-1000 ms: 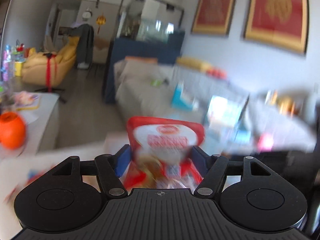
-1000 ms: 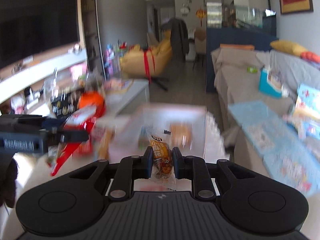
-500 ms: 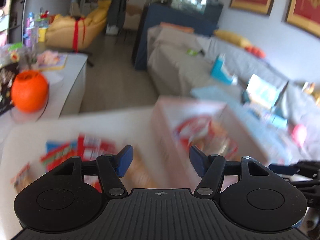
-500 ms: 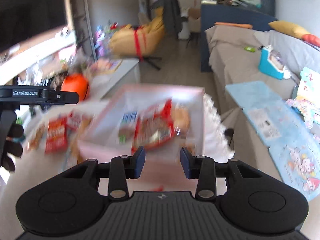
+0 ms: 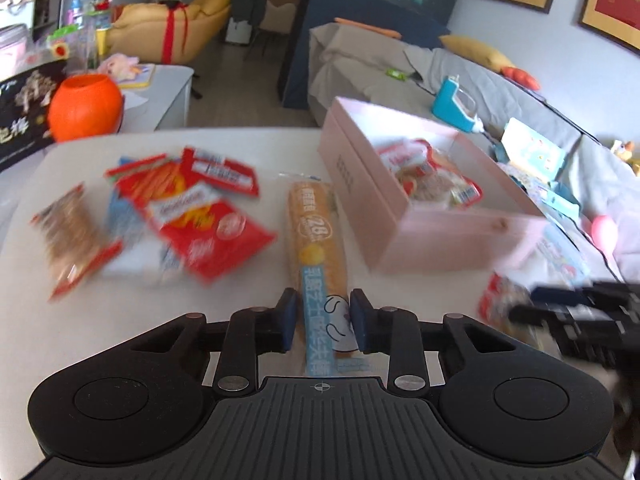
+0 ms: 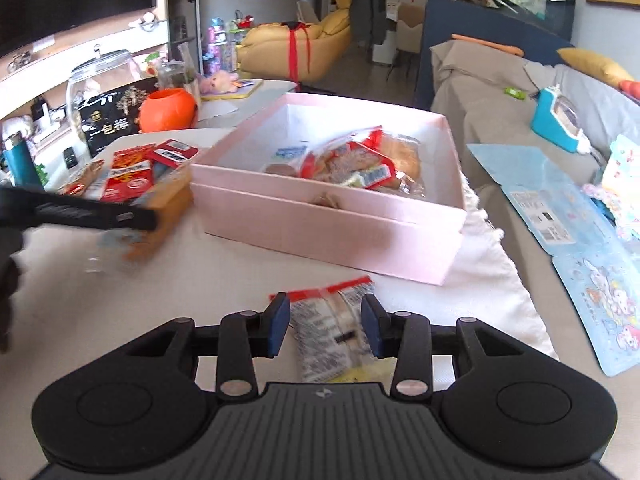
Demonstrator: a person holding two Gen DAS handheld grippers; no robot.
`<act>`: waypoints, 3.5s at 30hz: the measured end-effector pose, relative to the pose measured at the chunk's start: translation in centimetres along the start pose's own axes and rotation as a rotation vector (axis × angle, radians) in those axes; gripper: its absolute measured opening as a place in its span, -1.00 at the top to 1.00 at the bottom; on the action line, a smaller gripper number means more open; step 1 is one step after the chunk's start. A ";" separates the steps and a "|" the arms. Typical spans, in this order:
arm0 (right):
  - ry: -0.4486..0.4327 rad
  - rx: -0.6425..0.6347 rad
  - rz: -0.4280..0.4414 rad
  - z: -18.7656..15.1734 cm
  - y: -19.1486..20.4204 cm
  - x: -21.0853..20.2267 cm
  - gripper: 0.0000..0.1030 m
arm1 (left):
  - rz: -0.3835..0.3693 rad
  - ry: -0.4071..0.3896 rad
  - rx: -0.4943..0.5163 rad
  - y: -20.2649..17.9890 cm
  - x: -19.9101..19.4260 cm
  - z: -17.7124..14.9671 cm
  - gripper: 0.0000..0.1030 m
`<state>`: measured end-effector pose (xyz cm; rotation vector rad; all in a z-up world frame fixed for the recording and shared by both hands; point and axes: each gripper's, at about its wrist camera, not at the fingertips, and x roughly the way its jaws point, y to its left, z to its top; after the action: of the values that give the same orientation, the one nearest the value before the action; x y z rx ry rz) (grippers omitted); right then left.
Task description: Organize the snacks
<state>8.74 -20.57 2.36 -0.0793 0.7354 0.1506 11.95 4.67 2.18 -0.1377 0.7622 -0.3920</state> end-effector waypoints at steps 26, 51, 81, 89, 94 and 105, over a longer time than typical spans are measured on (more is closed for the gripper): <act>-0.052 -0.067 0.186 -3.1 6.0 0.5 -0.01 | 0.386 -0.029 -0.314 12.9 0.7 6.2 0.10; -0.088 0.061 0.079 -2.3 4.4 -0.3 -0.02 | -0.029 -0.019 -0.020 -1.7 -6.0 -1.0 0.21; 0.079 0.198 -0.081 -0.7 1.8 2.8 -0.83 | 0.055 0.033 0.095 -5.9 -1.1 -4.6 0.20; 0.036 0.083 -0.036 -0.2 3.1 3.8 -0.76 | 0.075 0.014 0.129 -6.4 -1.2 -5.1 0.19; 0.021 0.035 -0.011 -1.1 2.9 2.3 -0.30 | 0.067 0.032 0.123 -6.5 -1.3 -5.0 0.18; -0.031 0.033 0.057 -5.4 -1.5 -1.9 -0.30 | 0.060 0.054 0.114 -6.5 -1.4 -5.0 0.17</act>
<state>4.02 -22.97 -0.29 -0.0246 0.7095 0.1940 5.66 -0.65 1.18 0.0025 0.7936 -0.3823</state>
